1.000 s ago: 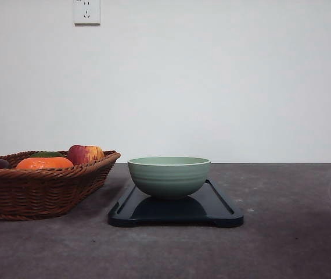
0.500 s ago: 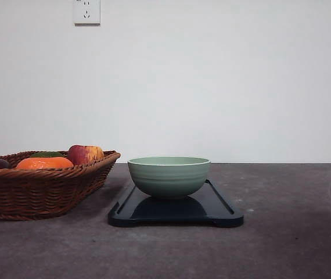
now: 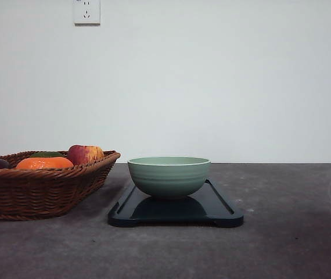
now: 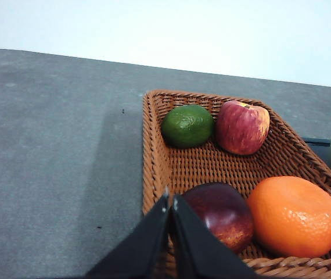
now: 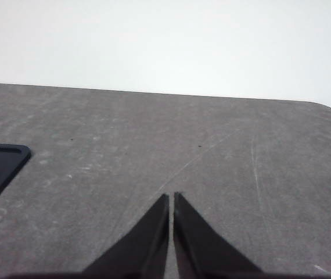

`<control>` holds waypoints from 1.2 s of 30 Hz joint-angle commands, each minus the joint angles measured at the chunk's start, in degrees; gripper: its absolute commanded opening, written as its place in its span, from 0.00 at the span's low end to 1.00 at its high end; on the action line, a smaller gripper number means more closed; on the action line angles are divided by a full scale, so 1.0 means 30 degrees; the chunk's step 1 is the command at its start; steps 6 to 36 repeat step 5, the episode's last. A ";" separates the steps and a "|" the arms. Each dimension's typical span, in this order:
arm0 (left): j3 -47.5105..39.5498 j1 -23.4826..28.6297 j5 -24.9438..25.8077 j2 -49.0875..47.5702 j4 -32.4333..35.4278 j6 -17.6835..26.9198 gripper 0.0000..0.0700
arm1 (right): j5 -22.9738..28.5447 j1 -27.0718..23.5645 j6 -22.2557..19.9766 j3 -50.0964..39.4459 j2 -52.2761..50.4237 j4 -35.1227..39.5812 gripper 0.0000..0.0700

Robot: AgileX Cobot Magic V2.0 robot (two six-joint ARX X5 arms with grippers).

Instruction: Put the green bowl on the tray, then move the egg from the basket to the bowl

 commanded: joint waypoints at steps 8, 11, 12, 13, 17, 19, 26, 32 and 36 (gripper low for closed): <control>-0.0372 0.0000 -0.0036 -0.0022 0.0240 0.0000 0.00 | -0.0007 -0.0007 0.0189 -0.0073 0.0007 0.0219 0.00; -0.0372 0.0000 -0.0036 -0.0022 0.0240 0.0000 0.00 | -0.0007 -0.0007 0.0189 -0.0073 0.0007 0.0219 0.00; -0.0372 0.0000 -0.0036 -0.0022 0.0240 0.0000 0.00 | -0.0007 -0.0007 0.0189 -0.0073 0.0007 0.0219 0.00; -0.0372 0.0000 -0.0036 -0.0022 0.0240 0.0000 0.00 | -0.0007 -0.0007 0.0189 -0.0073 0.0007 0.0219 0.00; -0.0372 0.0000 -0.0036 -0.0022 0.0240 0.0000 0.00 | -0.0007 -0.0007 0.0189 -0.0073 0.0007 0.0219 0.00; -0.0372 0.0000 -0.0036 -0.0022 0.0240 0.0000 0.00 | -0.0007 -0.0007 0.0189 -0.0073 0.0007 0.0219 0.00; -0.0372 0.0000 -0.0036 -0.0022 0.0240 0.0000 0.00 | -0.0007 -0.0007 0.0189 -0.0073 0.0007 0.0219 0.00; -0.0372 0.0000 -0.0036 -0.0022 0.0240 0.0000 0.00 | -0.0007 -0.0007 0.0189 -0.0073 0.0007 0.0219 0.00; -0.0372 0.0000 -0.0036 -0.0022 0.0240 0.0000 0.00 | -0.0007 -0.0007 0.0189 -0.0073 0.0007 0.0219 0.00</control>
